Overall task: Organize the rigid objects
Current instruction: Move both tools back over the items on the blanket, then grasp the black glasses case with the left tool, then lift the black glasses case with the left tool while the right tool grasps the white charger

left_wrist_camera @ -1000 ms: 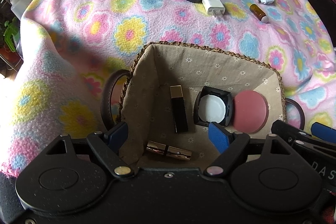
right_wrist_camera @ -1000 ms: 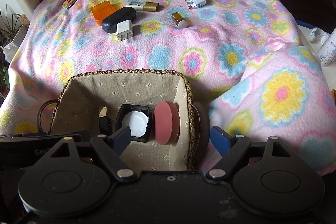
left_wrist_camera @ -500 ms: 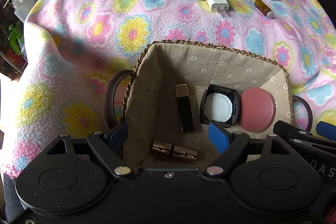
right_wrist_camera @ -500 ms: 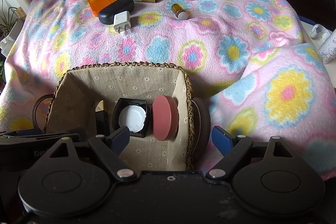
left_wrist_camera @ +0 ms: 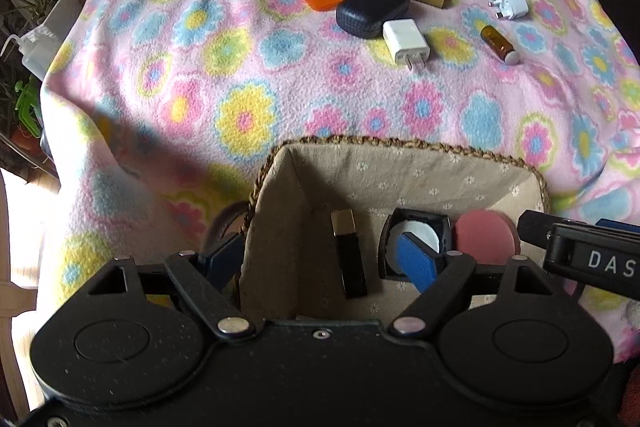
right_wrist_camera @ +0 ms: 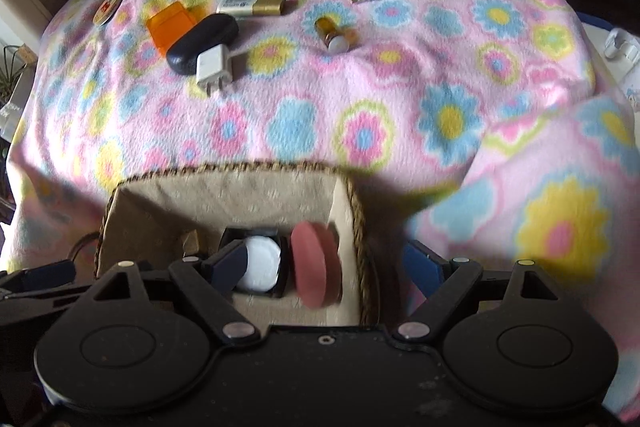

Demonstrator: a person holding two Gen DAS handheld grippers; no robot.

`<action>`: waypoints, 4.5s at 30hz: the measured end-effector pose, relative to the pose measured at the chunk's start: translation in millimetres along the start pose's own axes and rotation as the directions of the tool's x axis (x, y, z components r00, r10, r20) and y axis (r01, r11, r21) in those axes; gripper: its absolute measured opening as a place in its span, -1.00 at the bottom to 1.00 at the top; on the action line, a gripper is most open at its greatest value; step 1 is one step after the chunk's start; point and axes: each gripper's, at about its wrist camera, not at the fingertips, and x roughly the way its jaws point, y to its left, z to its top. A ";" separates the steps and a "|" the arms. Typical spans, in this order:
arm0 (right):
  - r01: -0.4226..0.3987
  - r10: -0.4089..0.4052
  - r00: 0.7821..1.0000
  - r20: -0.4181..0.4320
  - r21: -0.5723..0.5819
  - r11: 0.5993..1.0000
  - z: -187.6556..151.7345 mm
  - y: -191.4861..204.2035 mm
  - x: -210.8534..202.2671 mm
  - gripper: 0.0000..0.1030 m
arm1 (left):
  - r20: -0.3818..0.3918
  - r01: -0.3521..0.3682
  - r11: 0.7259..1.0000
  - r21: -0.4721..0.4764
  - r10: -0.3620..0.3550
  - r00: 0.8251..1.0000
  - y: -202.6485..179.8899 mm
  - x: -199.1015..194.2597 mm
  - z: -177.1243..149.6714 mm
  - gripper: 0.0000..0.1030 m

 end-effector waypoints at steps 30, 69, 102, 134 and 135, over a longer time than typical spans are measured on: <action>0.096 -0.089 0.970 0.228 -0.022 0.995 124.4 -18.1 76.4 0.66 | -0.008 -0.107 0.993 0.046 0.107 0.994 -11.9 80.1 119.5 0.53; 0.059 -0.067 0.978 0.198 0.049 0.997 124.6 -30.0 77.1 0.66 | -0.018 -0.067 0.992 -0.106 0.065 0.998 5.9 108.5 170.0 0.32; 0.058 -0.057 0.984 0.170 0.003 0.998 124.1 -23.3 83.4 0.66 | 0.045 0.063 0.977 -0.202 -0.055 0.997 -19.7 102.1 196.2 0.75; -0.165 0.193 0.968 0.158 -0.178 0.970 126.9 23.1 75.0 0.30 | 0.075 0.114 0.980 -0.161 -0.103 0.992 10.3 93.0 198.4 0.68; -0.180 0.208 0.968 0.141 -0.191 0.965 125.3 27.2 77.5 0.20 | 0.078 0.114 0.980 -0.161 -0.103 0.992 12.1 93.0 199.9 0.68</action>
